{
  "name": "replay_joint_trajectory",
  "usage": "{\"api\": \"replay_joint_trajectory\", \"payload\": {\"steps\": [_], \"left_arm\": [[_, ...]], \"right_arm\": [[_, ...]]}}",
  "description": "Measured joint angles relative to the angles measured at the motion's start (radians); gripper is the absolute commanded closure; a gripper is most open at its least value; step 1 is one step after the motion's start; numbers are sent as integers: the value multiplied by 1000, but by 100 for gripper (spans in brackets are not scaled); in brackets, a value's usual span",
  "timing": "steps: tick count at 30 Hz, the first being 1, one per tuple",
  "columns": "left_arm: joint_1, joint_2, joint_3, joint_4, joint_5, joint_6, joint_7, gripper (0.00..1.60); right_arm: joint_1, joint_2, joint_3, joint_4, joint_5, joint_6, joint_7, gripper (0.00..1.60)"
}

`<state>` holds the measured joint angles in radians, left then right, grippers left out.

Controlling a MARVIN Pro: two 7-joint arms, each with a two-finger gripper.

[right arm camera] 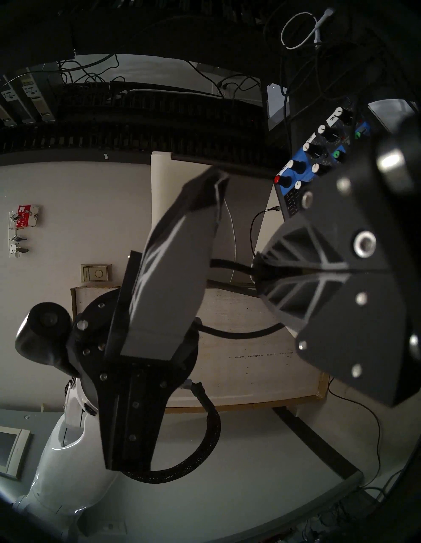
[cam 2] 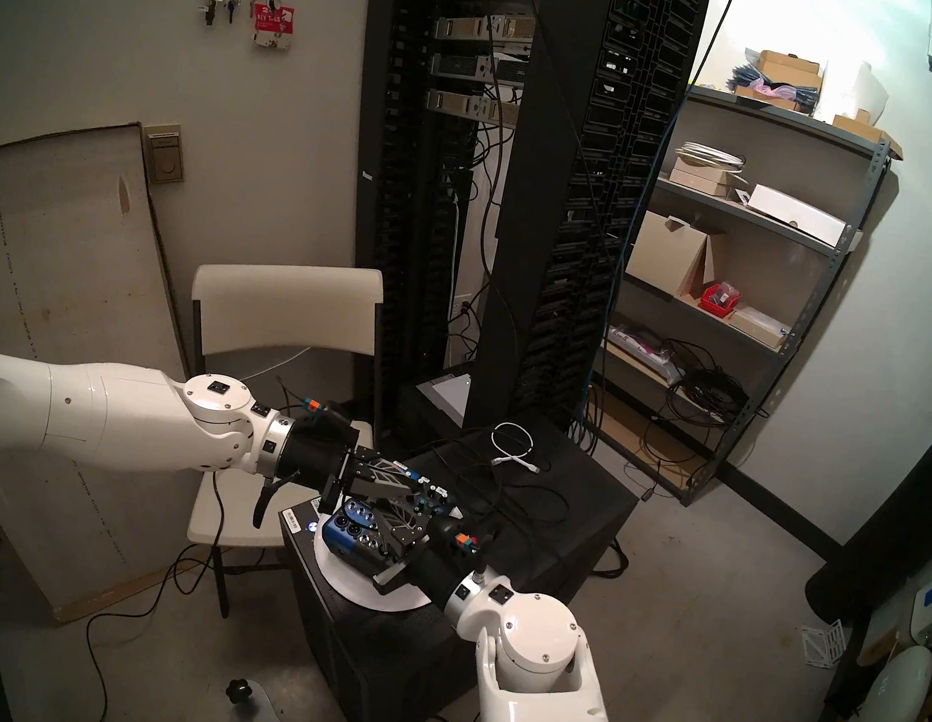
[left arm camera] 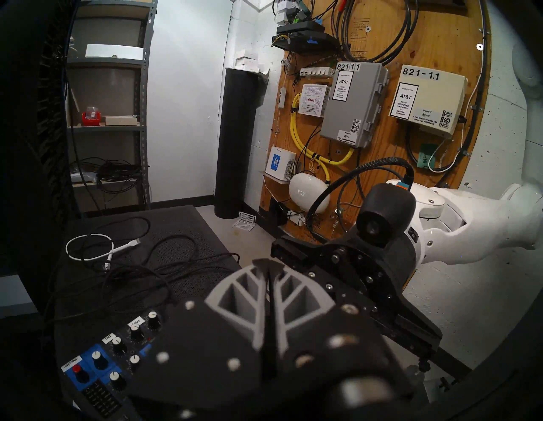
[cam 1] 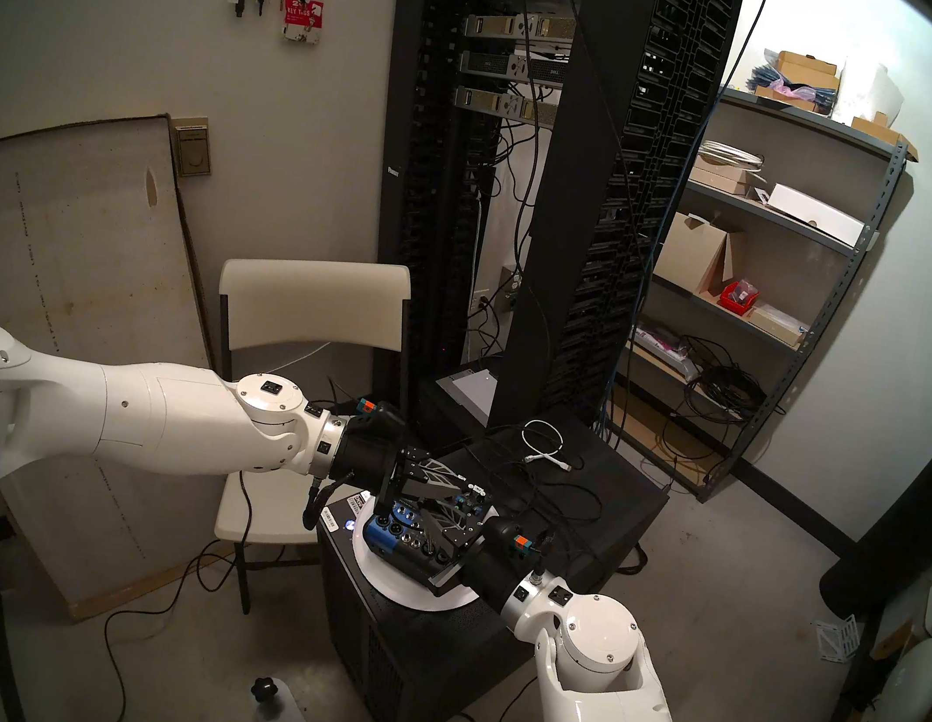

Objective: Insert aux cable

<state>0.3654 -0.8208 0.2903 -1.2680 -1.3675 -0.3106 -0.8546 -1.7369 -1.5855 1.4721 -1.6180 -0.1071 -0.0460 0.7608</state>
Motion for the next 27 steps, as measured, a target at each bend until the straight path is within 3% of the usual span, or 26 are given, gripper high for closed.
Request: {"api": "replay_joint_trajectory", "payload": {"steps": [18,19,23,24,25,27], "left_arm": [[-1,-3,0,0,-1,-2,-7,160],[-1,-4,0,0,-1,-2,-9,137],[-1,-7,1,1,-1,-2,-14,89],[-1,-7,1,1,-1,-1,-15,51],[-1,-8,1,1,-1,-1,-15,33],[-1,-8,1,0,-1,-1,-16,22]], "right_arm": [[-4,0,27,-1,6,-8,-18,160],[-9,0,33,-4,9,-10,-18,160],[-23,-1,49,-7,23,-27,-18,160],[-28,-1,54,-7,29,-36,-19,160],[-31,-2,57,-6,33,-42,-19,160],[-39,-2,67,0,45,-55,-18,160]]}}
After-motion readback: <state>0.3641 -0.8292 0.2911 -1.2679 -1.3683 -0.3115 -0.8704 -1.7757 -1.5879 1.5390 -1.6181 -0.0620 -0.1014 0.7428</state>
